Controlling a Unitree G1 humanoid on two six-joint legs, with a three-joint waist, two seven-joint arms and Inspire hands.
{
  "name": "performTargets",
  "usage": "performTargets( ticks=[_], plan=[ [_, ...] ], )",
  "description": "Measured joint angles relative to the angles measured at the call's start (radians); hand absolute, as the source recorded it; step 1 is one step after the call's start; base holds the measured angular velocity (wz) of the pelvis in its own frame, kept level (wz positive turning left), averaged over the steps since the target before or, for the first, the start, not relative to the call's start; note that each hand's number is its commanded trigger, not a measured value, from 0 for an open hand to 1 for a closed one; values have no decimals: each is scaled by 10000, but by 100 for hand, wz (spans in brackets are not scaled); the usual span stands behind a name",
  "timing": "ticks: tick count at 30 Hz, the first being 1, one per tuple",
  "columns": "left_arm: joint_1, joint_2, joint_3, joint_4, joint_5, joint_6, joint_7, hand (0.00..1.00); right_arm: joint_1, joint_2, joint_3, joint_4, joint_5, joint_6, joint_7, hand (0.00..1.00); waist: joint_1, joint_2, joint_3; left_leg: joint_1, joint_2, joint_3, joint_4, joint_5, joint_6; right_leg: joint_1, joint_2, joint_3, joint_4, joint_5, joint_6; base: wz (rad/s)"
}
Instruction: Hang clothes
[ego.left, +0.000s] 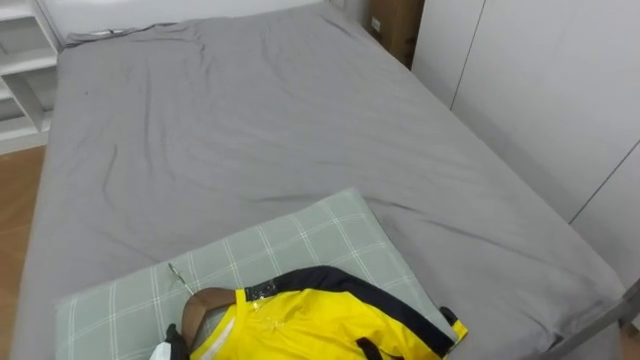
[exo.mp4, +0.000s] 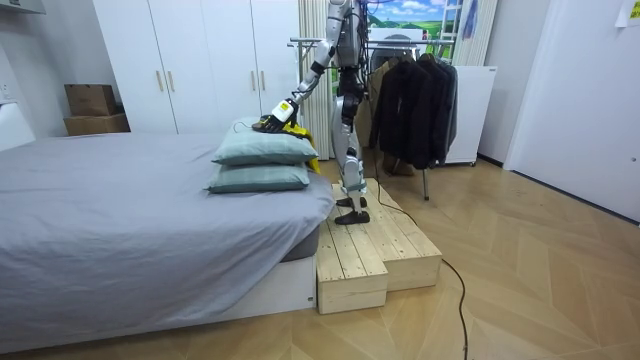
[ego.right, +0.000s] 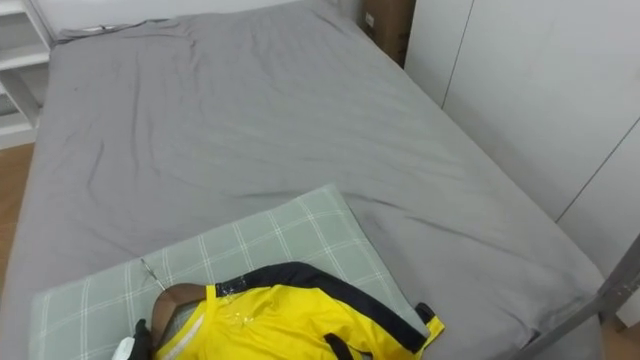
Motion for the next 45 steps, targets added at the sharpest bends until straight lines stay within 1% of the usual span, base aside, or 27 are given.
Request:
performTargets(
  ticks=[3,4,5,6,8,9,10,11,12,13,14,17,22,25,29,34,39,42,45],
  plan=[
    [-2,-5,-8,-3,-1,66,-17,0,6,-3,-1,2,26,4,-17,0,1,8,-5,23,-2,-10,-4,0,0,34,0,24,-16,0,0,0],
    [-3,-6,-9,-4,-1,88,-31,3,6,-5,-2,2,26,6,-17,0,-2,14,-8,28,-2,-10,-8,0,0,37,0,26,-18,0,0,0],
    [-3,-6,-9,-6,1,108,-42,10,7,-7,-3,3,29,10,-17,0,0,15,-9,60,-3,-9,-21,0,0,52,0,25,-17,0,0,0],
    [-3,-6,-9,-5,1,123,-46,13,9,-9,-3,3,29,14,-17,0,-1,15,-9,82,-3,-8,-37,0,0,64,3,25,-16,0,0,0],
    [-3,-6,-8,-5,1,188,-55,42,32,-11,-5,4,29,58,-14,0,-2,16,-9,147,-3,18,-56,0,0,103,4,50,-14,0,0,-4],
    [-3,-4,-8,-5,0,201,-52,55,39,-14,-6,3,29,95,-13,0,-2,17,-10,159,-3,28,-56,0,0,111,4,62,-13,0,0,-4],
    [-3,1,-4,-4,0,224,-24,57,50,-21,-12,-2,22,126,-13,0,-3,30,-15,167,-3,40,-55,0,0,118,3,64,-12,0,0,0],
    [-10,13,5,-4,0,241,22,66,78,-30,-14,-4,17,139,-13,0,-4,44,-24,169,-6,42,-54,0,0,120,0,61,-7,0,0,0],
    [-13,28,7,-4,0,252,26,72,88,-32,-16,-5,17,146,-13,0,-3,52,-28,171,-7,42,-54,0,0,122,-2,61,-6,0,0,0],
    [-13,37,8,-3,-1,270,30,90,93,-37,-22,-8,19,184,-13,0,-9,61,-26,186,-7,43,-55,0,0,138,-1,61,-7,0,1,0],
    [-15,89,16,-2,-4,277,41,100,94,-37,-22,-9,27,210,-13,0,-16,67,-24,200,-7,43,-55,0,0,157,0,62,-9,0,1,0],
    [-15,210,18,-2,-19,333,42,100,84,-54,-17,-11,21,217,-11,0,-9,83,-15,211,-7,43,-55,0,0,174,0,51,-13,0,1,0],
    [-18,214,177,4,-311,451,95,100,86,-54,-17,-7,21,224,0,0,-10,89,-6,195,-8,43,-57,0,0,163,2,39,-27,0,1,0],
    [-6,210,189,10,-372,615,12,100,83,-54,-21,-3,19,226,4,0,-5,91,-1,183,-9,43,-71,0,0,137,4,54,-33,0,1,0],
    [15,-22,204,43,-375,781,6,100,78,-53,-25,-8,13,222,21,0,-10,72,11,166,-7,50,-141,1,0,71,10,62,-31,0,1,0],
    [12,-58,205,79,-381,783,-3,100,102,-50,-30,-20,15,224,-9,0,-32,23,33,172,-4,67,-140,1,0,71,4,65,-23,0,1,0],
    [1,10,225,79,-612,783,-10,100,223,-42,-28,-100,1,235,-46,0,-38,-85,42,173,-2,73,-131,1,0,55,-1,64,-8,0,1,0],
    [2,-6,290,81,-652,786,-16,100,284,-42,-27,-140,-52,423,-124,0,-23,-126,29,144,0,79,-116,0,0,52,3,63,-9,0,1,0],
    [2,-6,293,80,-650,789,-55,100,296,-40,-27,-137,-159,445,-128,0,-6,-119,25,142,-4,78,-112,0,1,48,4,81,-8,0,1,0]
  ],
)
